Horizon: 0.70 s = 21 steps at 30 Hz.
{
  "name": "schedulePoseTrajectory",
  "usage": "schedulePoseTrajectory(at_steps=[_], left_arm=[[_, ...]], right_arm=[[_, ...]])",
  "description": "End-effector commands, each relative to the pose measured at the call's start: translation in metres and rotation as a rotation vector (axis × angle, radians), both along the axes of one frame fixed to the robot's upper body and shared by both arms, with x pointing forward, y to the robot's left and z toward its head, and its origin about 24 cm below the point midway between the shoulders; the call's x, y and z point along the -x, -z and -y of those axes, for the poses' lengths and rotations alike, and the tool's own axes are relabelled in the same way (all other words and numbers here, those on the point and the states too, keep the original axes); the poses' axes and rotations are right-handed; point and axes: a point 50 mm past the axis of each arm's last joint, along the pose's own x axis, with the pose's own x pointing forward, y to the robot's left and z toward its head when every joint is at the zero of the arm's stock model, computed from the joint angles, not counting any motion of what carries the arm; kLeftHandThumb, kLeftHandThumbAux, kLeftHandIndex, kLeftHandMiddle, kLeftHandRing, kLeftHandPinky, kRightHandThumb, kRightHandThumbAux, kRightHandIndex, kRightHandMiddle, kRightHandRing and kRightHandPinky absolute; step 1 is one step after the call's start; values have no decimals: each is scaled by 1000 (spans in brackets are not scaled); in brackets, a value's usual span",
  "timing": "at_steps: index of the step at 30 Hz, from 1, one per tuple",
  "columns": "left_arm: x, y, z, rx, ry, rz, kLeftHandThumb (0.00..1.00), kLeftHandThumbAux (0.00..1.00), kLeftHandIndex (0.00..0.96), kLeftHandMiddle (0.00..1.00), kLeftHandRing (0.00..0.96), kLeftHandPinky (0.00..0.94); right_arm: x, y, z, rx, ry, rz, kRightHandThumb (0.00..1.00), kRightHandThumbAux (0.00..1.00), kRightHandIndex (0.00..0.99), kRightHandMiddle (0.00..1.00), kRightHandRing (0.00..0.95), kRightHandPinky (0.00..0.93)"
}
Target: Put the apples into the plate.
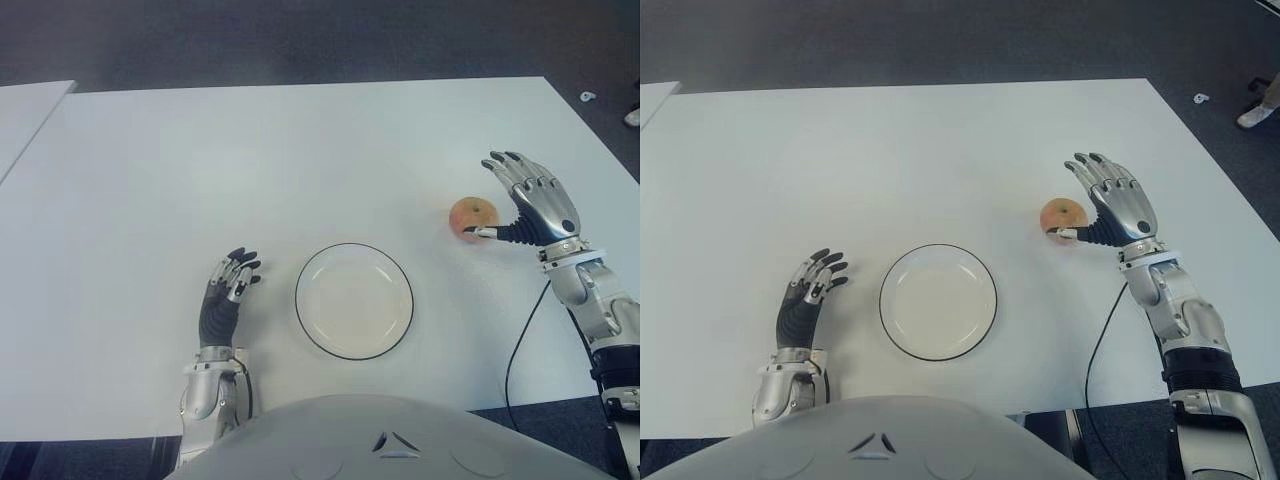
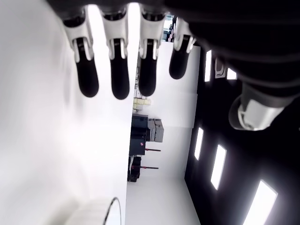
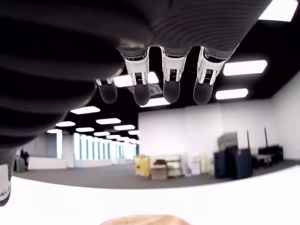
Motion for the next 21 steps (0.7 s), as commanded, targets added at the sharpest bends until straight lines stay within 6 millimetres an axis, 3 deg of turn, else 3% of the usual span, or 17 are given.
schedulePoseTrajectory(at_steps=[1,10,21], left_arm=[[3,1,-4,3,-7,-20,244,483,203,254,287,329],[5,0,-7,9,-8,-33,233,482,200,244,278,307],[6,-3,-13,1,-13,-27,230,486,195,238,273,307]], right_arm=[[-5,6,3,-39,29,-50,458,500,35,45,46,77],[-18,30,13,-101,89,-97,473,496,48,58,79,140],[-22,47,24,-161,173,-156,471,503,59,66,74,103]])
